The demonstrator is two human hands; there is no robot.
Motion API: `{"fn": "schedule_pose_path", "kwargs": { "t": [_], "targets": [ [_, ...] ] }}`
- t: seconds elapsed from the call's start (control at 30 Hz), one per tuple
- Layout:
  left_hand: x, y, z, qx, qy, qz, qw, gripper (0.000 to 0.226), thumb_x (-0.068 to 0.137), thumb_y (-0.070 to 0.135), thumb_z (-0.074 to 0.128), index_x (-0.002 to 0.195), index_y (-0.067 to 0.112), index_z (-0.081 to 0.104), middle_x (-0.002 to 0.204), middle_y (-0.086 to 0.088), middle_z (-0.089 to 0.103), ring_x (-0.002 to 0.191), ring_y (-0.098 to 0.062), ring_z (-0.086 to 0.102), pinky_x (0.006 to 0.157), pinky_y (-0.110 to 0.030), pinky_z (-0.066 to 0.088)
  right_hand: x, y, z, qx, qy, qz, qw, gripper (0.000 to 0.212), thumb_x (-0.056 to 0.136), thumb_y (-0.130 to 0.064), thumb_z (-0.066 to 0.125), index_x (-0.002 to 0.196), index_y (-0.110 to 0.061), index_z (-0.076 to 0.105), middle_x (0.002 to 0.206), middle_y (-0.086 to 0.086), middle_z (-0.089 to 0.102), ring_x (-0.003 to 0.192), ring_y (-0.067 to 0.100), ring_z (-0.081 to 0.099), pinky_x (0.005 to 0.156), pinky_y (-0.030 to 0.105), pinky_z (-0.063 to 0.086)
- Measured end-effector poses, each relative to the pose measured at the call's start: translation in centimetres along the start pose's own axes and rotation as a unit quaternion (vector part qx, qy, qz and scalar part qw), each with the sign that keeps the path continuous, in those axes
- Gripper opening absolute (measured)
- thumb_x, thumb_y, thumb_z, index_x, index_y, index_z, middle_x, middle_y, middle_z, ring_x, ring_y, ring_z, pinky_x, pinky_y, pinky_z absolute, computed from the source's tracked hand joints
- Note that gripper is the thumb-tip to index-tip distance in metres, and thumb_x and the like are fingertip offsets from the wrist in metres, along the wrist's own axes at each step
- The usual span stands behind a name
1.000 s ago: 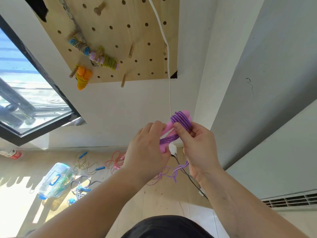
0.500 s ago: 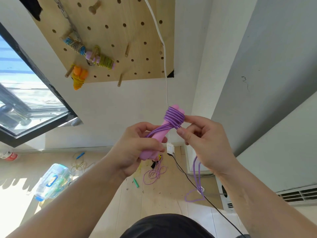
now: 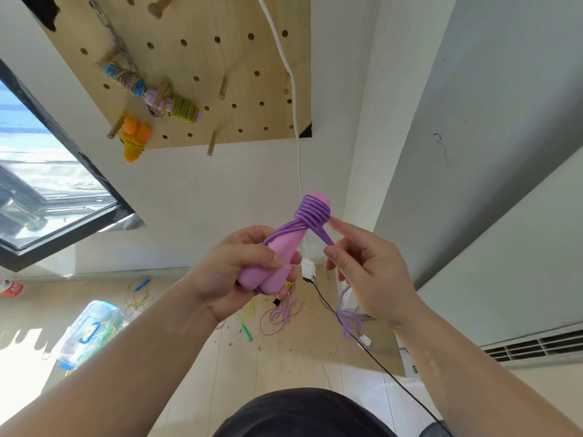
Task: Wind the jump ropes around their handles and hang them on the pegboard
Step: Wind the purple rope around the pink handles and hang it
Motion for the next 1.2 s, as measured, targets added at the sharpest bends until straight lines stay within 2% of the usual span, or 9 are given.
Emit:
{"fn": "schedule_pose_path", "kwargs": {
  "t": [0.17, 0.3, 0.4, 0.47, 0.63, 0.73, 0.93, 1.1, 1.2],
  "targets": [
    [-0.8, 0.4, 0.5, 0.018, -0.1, -0.002, 0.995, 0.058, 0.055, 0.002, 0.072, 0.11, -0.004, 0.055, 0.092, -0.029, 0.061, 0.071, -0.036, 0.061, 0.059, -0.036, 0.049, 0.1, -1.2, 0.6, -0.051, -0.099, -0.071, 0.991, 0.012, 0.094, -0.04, 0.061, 0.099, -0.034, 0.07, 0.071, -0.002, 0.063, 0.066, 0.019, 0.058, 0.064, 0.035, 0.049],
    [-2.1, 1.0, 1.6, 0.023, -0.233, -0.013, 0.972, 0.047, 0.059, 0.001, 0.072, 0.104, -0.003, 0.059, 0.089, -0.026, 0.063, 0.073, -0.035, 0.062, 0.062, -0.035, 0.05, 0.4, 0.2, 1.7, -0.136, -0.188, -0.069, 0.97, 0.009, 0.093, -0.032, 0.06, 0.089, -0.028, 0.067, 0.069, -0.004, 0.064, 0.062, 0.018, 0.059, 0.063, 0.037, 0.051],
    [-3.8, 2.2, 3.0, 0.135, -0.339, -0.012, 0.931, 0.044, 0.064, -0.007, 0.067, 0.106, 0.005, 0.069, 0.09, -0.021, 0.07, 0.076, -0.031, 0.067, 0.067, -0.036, 0.054, -0.2, 2.7, 3.2, -0.19, -0.32, -0.011, 0.928, 0.03, 0.09, -0.02, 0.052, 0.083, -0.046, 0.065, 0.076, -0.013, 0.068, 0.071, 0.007, 0.066, 0.071, 0.032, 0.054],
    [-4.0, 2.4, 3.2, 0.268, -0.322, -0.022, 0.908, 0.042, 0.063, -0.004, 0.074, 0.103, 0.008, 0.074, 0.093, -0.023, 0.072, 0.078, -0.027, 0.068, 0.069, -0.035, 0.057, -0.5, 3.5, 4.1, -0.22, -0.379, 0.006, 0.899, 0.035, 0.096, -0.026, 0.056, 0.087, -0.059, 0.063, 0.092, -0.02, 0.071, 0.089, 0.006, 0.067, 0.081, 0.03, 0.052],
    [-3.5, -0.1, 3.3, 0.451, -0.254, -0.08, 0.852, 0.039, 0.068, -0.013, 0.078, 0.097, 0.011, 0.075, 0.089, -0.013, 0.074, 0.062, -0.006, 0.062, 0.056, -0.017, 0.048, 2.6, 4.1, 5.2, -0.389, -0.355, -0.047, 0.849, 0.036, 0.106, -0.045, 0.042, 0.106, -0.022, 0.07, 0.097, -0.001, 0.072, 0.091, 0.023, 0.064, 0.081, 0.038, 0.049],
    [-1.9, -1.1, 1.7, 0.586, -0.189, -0.076, 0.784, 0.036, 0.065, 0.002, 0.081, 0.086, 0.03, 0.073, 0.083, -0.003, 0.071, 0.063, -0.016, 0.061, 0.059, -0.028, 0.048, 4.8, 3.4, 5.2, -0.477, -0.333, -0.049, 0.812, 0.037, 0.107, -0.046, 0.039, 0.114, -0.027, 0.069, 0.101, -0.001, 0.07, 0.097, 0.025, 0.063, 0.074, 0.033, 0.041],
    [1.5, -0.3, -2.2, 0.771, 0.017, -0.057, 0.634, 0.039, 0.07, 0.026, 0.082, 0.106, 0.021, 0.068, 0.095, 0.006, 0.061, 0.087, -0.016, 0.06, 0.073, -0.031, 0.054, 5.6, 0.6, 6.4, -0.551, -0.277, -0.099, 0.781, 0.021, 0.1, -0.027, 0.049, 0.094, -0.019, 0.067, 0.087, 0.0, 0.066, 0.083, 0.027, 0.061, 0.068, 0.035, 0.047],
    [3.0, 1.8, -5.1, 0.69, 0.172, -0.025, 0.703, 0.04, 0.068, 0.027, 0.083, 0.106, 0.021, 0.072, 0.096, 0.007, 0.06, 0.084, -0.015, 0.059, 0.066, -0.026, 0.047, 3.5, -0.6, 7.6, -0.525, -0.267, -0.108, 0.8, 0.039, 0.106, -0.045, 0.038, 0.091, -0.017, 0.06, 0.085, 0.0, 0.06, 0.078, 0.026, 0.061, 0.066, 0.037, 0.046],
    [2.7, 2.1, -5.9, 0.509, 0.246, -0.014, 0.824, 0.032, 0.064, 0.013, 0.083, 0.095, 0.017, 0.075, 0.085, -0.004, 0.069, 0.067, -0.016, 0.062, 0.054, -0.024, 0.045, 2.9, -0.7, 6.3, -0.485, -0.188, -0.109, 0.847, 0.042, 0.109, -0.04, 0.029, 0.094, -0.019, 0.061, 0.081, -0.002, 0.052, 0.074, 0.026, 0.055, 0.067, 0.038, 0.045]
  ]
}}
Point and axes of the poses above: each hand's wrist, its own x-axis towards the middle knuckle, its own z-axis out of the palm, y = z × x, the point moved 7 cm from there along x, towards the middle knuckle
